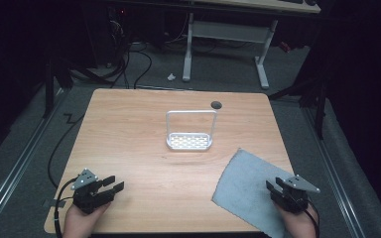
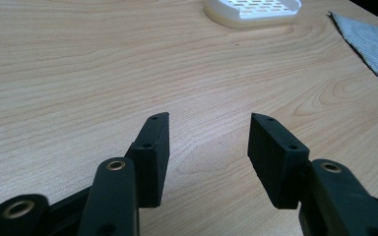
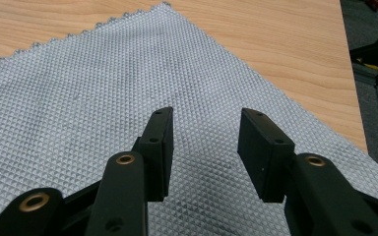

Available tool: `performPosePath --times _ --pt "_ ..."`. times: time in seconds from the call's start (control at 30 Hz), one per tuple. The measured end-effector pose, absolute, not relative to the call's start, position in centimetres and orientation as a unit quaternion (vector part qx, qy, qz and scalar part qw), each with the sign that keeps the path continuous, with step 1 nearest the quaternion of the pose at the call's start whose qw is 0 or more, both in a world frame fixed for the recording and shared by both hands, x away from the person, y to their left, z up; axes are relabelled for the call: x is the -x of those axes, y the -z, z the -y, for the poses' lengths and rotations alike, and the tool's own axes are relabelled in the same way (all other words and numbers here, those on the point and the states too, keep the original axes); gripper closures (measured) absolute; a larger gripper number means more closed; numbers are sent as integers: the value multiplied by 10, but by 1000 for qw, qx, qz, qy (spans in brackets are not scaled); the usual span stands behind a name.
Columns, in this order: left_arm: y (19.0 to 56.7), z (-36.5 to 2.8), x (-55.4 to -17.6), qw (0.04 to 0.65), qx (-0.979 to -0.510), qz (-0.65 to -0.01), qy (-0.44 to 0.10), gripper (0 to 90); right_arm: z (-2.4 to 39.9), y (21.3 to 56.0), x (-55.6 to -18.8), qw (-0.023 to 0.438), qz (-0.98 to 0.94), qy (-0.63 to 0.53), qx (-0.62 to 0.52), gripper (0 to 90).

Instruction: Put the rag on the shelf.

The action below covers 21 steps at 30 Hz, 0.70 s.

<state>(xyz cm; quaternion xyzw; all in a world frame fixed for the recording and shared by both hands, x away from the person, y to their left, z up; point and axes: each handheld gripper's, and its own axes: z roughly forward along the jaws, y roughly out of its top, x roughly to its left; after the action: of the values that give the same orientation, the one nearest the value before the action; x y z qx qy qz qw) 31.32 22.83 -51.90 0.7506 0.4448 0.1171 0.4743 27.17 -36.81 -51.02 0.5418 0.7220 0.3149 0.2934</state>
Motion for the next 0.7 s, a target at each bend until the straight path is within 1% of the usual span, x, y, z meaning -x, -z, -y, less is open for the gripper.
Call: performPosePath --times 0.2,0.3,0.33,0.37,0.4,0.43,0.6,0.7 --pt "518 -226 -313 477 -751 -441 -119 515 367 512 -269 286 -726 -317 -539 588" --pt "517 -224 -314 478 -752 -438 -119 514 368 512 -266 282 -727 -316 -540 613" --pt "517 -224 -314 479 -751 -438 -119 514 369 512 -264 276 -729 -316 -540 674" --pt "517 -223 -315 479 -752 -437 -117 514 371 513 -260 256 -741 -322 -531 853" --pt "517 -223 -315 479 -752 -437 -117 514 371 513 -260 256 -741 -322 -531 853" --pt "517 -222 -315 478 -753 -437 -117 514 370 513 -257 255 -743 -323 -528 900" --pt "515 -217 -316 480 -757 -427 -119 513 364 514 -252 252 -761 -305 -514 900" --pt "515 -215 -316 478 -761 -421 -120 514 360 519 -254 242 -768 -296 -513 900"
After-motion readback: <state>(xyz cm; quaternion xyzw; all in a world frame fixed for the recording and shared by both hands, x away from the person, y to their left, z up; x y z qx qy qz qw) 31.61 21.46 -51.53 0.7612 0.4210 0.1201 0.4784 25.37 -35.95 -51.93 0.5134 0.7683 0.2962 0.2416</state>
